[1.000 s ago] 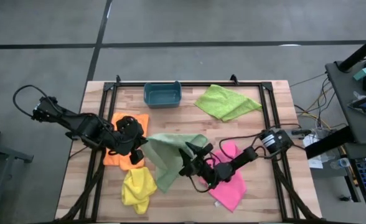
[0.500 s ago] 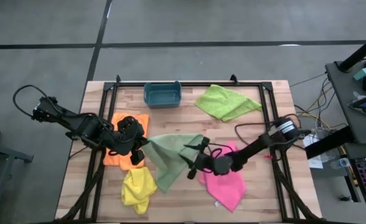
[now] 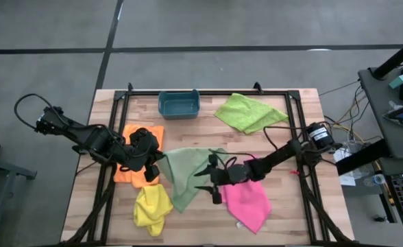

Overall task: Fold microfiber towels
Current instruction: Fold the blue towel

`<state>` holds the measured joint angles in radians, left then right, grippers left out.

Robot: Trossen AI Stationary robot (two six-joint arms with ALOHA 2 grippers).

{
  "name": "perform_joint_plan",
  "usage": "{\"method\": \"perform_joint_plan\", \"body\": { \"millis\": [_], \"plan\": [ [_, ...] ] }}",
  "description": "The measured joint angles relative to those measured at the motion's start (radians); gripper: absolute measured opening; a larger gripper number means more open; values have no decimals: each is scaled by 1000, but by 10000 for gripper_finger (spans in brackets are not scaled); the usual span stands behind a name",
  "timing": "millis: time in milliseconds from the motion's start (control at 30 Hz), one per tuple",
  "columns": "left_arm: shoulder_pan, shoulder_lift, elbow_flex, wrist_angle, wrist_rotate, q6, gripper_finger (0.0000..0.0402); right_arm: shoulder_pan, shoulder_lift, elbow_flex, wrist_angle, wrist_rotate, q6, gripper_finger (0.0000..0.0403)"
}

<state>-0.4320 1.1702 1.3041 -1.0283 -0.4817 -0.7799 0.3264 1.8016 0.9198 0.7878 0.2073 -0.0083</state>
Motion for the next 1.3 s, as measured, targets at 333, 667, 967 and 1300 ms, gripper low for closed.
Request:
{"method": "perform_joint_plan", "body": {
  "millis": [333,667,967,1300],
  "plan": [
    [0,0,0,51,-77,-1,0,56,201,186,8,224,-95,207],
    [0,0,0,82,-173,0,0,133,276,368,-3,659,-261,207],
    [0,9,-1,85,-183,3,0,143,285,446,-30,684,-219,207],
    [-2,32,0,85,-189,8,0,119,286,485,-163,707,-62,207]
  ]
}}
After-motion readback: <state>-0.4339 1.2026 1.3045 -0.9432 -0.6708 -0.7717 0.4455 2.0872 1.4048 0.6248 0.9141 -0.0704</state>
